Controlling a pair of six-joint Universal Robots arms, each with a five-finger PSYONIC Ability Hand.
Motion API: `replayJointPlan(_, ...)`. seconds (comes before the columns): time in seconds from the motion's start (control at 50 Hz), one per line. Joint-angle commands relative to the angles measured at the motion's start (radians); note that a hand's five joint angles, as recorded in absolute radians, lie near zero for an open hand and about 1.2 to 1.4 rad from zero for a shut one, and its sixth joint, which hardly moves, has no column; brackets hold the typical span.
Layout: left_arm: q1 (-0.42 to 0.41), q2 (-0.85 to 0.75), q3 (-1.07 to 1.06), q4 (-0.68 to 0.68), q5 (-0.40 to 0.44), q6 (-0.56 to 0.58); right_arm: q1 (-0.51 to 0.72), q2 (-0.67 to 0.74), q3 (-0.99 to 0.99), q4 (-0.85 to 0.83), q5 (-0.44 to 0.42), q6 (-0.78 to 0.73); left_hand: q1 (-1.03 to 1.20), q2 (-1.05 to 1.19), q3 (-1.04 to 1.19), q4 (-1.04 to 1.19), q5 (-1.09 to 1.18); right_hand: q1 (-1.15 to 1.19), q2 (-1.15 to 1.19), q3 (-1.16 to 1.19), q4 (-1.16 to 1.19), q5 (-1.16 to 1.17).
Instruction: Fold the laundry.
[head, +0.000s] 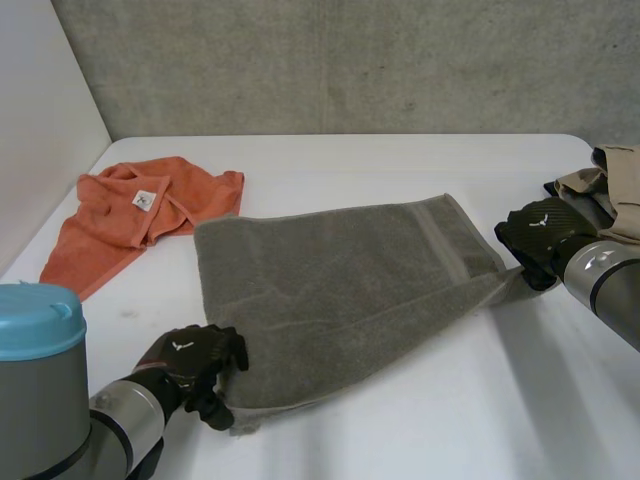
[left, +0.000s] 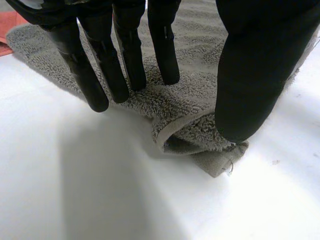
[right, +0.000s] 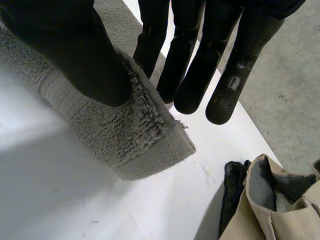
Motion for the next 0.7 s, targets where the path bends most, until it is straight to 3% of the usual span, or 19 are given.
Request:
replayJointPlan(0.02, -0.003, -0.022, -0.003, 0.035, -0.001, 0.008, -0.001, 0.000, 0.005, -0.001, -0.001, 0.000, 0.066, 0.067, 0.066, 0.069, 0.073, 0.404, 0.217, 0.211, 0.208, 0.233)
replayJointPlan(0.12, -0.003, -0.054, -0.003, 0.064, -0.004, 0.021, -0.001, 0.002, 0.008, -0.006, -0.001, 0.000, 0.112, 0.114, 0.113, 0.115, 0.119, 0.404, 0.217, 0.211, 0.208, 0.233)
replayJointPlan(0.18, -0.008, -0.072, -0.002, 0.098, -0.006, 0.021, -0.001, 0.002, 0.011, -0.011, 0.001, 0.000, 0.306, 0.307, 0.306, 0.309, 0.313, 0.404, 0.217, 0.211, 0.208, 0.233)
replayJointPlan(0.24, -0.006, -0.079, -0.002, 0.139, -0.007, 0.021, -0.004, 0.000, 0.013, -0.012, 0.002, 0.000, 0.778, 0.779, 0.778, 0.781, 0.785, 0.404, 0.217, 0.211, 0.208, 0.233)
replayJointPlan(0.26, -0.008, -0.077, 0.001, 0.156, -0.011, 0.021, -0.005, 0.000, 0.011, -0.012, 0.004, 0.000, 0.811, 0.812, 0.811, 0.814, 0.818, 0.404, 0.217, 0.211, 0.208, 0.233)
replayJointPlan(0.38, -0.011, -0.043, 0.059, 0.143, -0.029, 0.047, -0.007, -0.009, -0.007, 0.003, 0.010, -0.009, 0.811, 0.813, 0.811, 0.814, 0.818, 0.404, 0.217, 0.211, 0.208, 0.233)
replayJointPlan(0.54, 0.014, 0.193, 0.159, 0.069, -0.061, 0.252, -0.005, -0.204, -0.082, 0.211, 0.007, -0.107, 0.811, 0.813, 0.811, 0.814, 0.818, 0.404, 0.217, 0.211, 0.208, 0.233)
replayJointPlan(0.7, 0.041, 0.224, 0.202, 0.075, -0.047, 0.458, 0.007, -0.304, -0.138, 0.385, 0.010, -0.270, 0.811, 0.813, 0.811, 0.814, 0.818, 0.404, 0.217, 0.211, 0.208, 0.233)
